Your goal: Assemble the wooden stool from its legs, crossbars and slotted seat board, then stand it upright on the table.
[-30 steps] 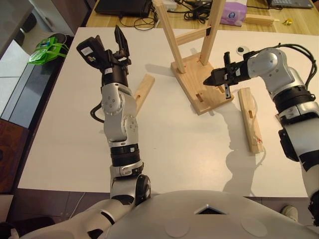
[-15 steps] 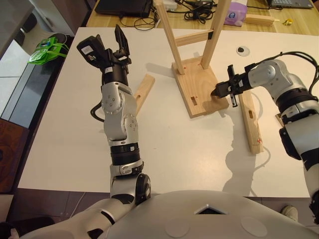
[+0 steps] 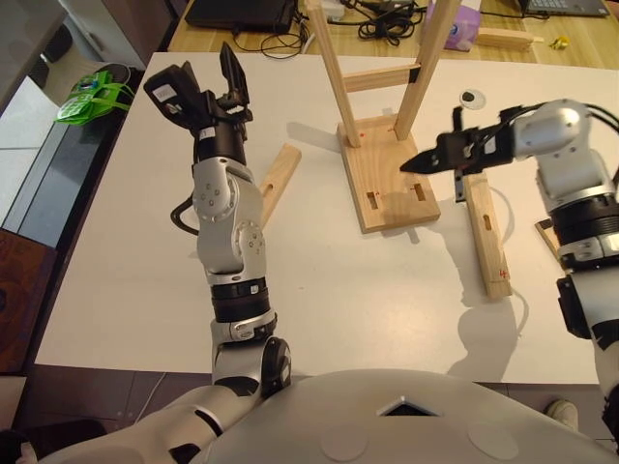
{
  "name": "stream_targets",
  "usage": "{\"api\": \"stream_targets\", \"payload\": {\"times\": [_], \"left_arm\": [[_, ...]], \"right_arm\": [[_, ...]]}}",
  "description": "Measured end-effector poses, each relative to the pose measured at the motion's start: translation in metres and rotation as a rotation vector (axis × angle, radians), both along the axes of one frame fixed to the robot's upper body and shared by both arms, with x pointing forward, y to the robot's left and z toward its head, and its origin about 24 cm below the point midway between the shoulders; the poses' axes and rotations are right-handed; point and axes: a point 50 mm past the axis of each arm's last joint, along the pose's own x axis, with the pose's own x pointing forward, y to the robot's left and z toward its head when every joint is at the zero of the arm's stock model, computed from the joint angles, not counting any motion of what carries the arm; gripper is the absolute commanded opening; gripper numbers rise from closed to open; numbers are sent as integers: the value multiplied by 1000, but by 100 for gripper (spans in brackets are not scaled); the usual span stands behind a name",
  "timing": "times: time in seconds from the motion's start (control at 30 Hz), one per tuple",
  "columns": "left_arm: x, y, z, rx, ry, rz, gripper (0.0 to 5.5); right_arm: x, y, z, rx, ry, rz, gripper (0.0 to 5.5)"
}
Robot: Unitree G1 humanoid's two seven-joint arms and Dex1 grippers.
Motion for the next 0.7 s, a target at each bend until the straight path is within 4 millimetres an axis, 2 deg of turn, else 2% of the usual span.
{"api": "stream_targets", "payload": {"times": [0.07,0.13,0.17,0.2,0.27,0.33,0.43,0.53,0.6,0.7], "left_arm": [[-2,-3,4,21,-4,-33,326],[-5,-7,9,69,-2,-82,326],[-9,-9,12,103,-2,-116,330],[-13,-9,13,132,6,-138,330],[-25,-7,11,174,41,-159,330],[-33,-4,6,182,76,-155,330],[-48,0,-5,159,124,-107,330],[-53,-3,-13,131,156,-82,330],[-54,-4,-15,117,154,-55,330],[-56,-3,-15,96,143,-26,330]], "right_arm": [[-1,-12,9,65,-51,-111,0],[-8,-27,10,135,-79,-218,0],[-15,-37,9,172,-97,-283,21],[-21,-49,8,196,-101,-341,36],[-42,-85,5,226,-98,-499,66],[-59,-107,3,246,-68,-591,104],[-76,-151,-4,282,9,-765,160],[-94,-190,-17,223,129,-894,206],[-114,-208,-31,181,247,-939,248],[-133,-222,-45,188,375,-991,291]]}}
